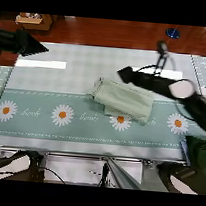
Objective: Fold the shirts.
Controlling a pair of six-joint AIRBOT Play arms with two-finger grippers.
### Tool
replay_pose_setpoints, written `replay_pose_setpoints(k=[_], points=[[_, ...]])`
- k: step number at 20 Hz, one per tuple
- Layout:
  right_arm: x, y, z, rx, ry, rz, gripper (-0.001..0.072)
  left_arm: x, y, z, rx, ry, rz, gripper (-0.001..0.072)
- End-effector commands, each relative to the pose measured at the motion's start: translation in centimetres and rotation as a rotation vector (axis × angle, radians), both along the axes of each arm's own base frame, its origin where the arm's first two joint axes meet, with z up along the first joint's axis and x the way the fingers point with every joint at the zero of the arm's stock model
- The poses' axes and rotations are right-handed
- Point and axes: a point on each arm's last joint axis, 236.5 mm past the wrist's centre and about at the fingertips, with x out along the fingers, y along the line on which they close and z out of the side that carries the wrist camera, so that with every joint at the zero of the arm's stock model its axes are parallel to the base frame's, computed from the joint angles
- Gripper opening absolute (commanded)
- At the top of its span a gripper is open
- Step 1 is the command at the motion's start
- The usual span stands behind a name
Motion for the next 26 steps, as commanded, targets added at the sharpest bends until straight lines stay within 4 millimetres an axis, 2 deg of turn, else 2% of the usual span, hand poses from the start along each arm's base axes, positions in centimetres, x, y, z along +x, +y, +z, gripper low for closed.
replay_pose_setpoints(k=[1, 2, 3, 4, 5, 6, 7, 8, 9, 10, 11, 15, 20, 21, 22, 23, 25, 26], points=[[-2.9, -14.1, -1.1, -0.301, 0.114, -0.116, 0.0487, -0.4, 1.9, -2.4, 0.117, 0.042, 0.012, 0.0141], [-4.9, -18.9, -2.8, -0.418, 0.212, -0.160, 0.0487, -0.6, 2.6, -3.1, 0.156, 0.060, 0.016, 0.0229], [-7.7, -23.8, -5.0, -0.536, 0.351, -0.194, 0.0487, -0.8, 3.1, -3.6, 0.185, 0.070, 0.018, 0.0283], [-10.3, -27.2, -6.7, -0.609, 0.468, -0.208, 0.0489, -0.8, 3.5, -3.9, 0.206, 0.076, 0.022, 0.0283], [-12.5, -29.3, -8.4, -0.625, 0.567, -0.212, 0.0492, -0.9, 3.8, -4.1, 0.219, 0.080, 0.024, 0.0283], [-13.8, -30.0, -9.9, -0.584, 0.630, -0.213, 0.0499, -0.9, 3.9, -4.2, 0.227, 0.081, 0.026, 0.0283], [-14.3, -29.3, -11.5, -0.489, 0.664, -0.227, 0.0521, -1.0, 4.1, -4.3, 0.234, 0.085, 0.025, 0.0283], [-14.2, -27.9, -12.9, -0.379, 0.677, -0.233, 0.0582, -1.1, 4.2, -4.5, 0.241, 0.090, 0.024, 0.0284], [-14.0, -25.8, -14.3, -0.262, 0.695, -0.219, 0.0616, -1.4, 4.2, -4.6, 0.245, 0.100, 0.017, 0.0377], [-13.8, -23.8, -15.4, -0.167, 0.710, -0.196, 0.0616, -1.6, 4.3, -4.8, 0.249, 0.117, 0.024, 0.0520], [-13.3, -22.0, -16.4, -0.081, 0.711, -0.177, 0.0616, -1.6, 4.5, -4.8, 0.248, 0.130, 0.037, 0.0552], [-10.3, -17.1, -18.7, 0.085, 0.703, -0.166, 0.0616, -1.6, 4.5, -4.9, 0.248, 0.132, 0.038, 0.0551], [-8.1, -10.8, -21.5, 0.098, 0.711, -0.157, 0.0589, -1.6, 4.5, -4.9, 0.244, 0.139, 0.045, 0.0550], [-7.9, -9.9, -21.7, 0.106, 0.713, -0.155, 0.0450, -1.6, 4.5, -4.9, 0.244, 0.139, 0.045, 0.0550], [-7.9, -9.2, -21.6, 0.113, 0.711, -0.148, 0.0204, -1.6, 4.5, -4.9, 0.244, 0.139, 0.045, 0.0550], [-7.7, -8.9, -21.0, 0.123, 0.701, -0.136, 0.0027, -1.6, 4.5, -4.9, 0.245, 0.138, 0.045, 0.0550], [-7.2, -8.8, -18.3, 0.119, 0.626, -0.052, 0.0024, -1.6, 4.5, -4.9, 0.246, 0.138, 0.045, 0.0550], [-6.7, -9.2, -16.2, 0.110, 0.578, -0.025, 0.0025, -1.6, 4.5, -4.9, 0.246, 0.138, 0.046, 0.0550]])
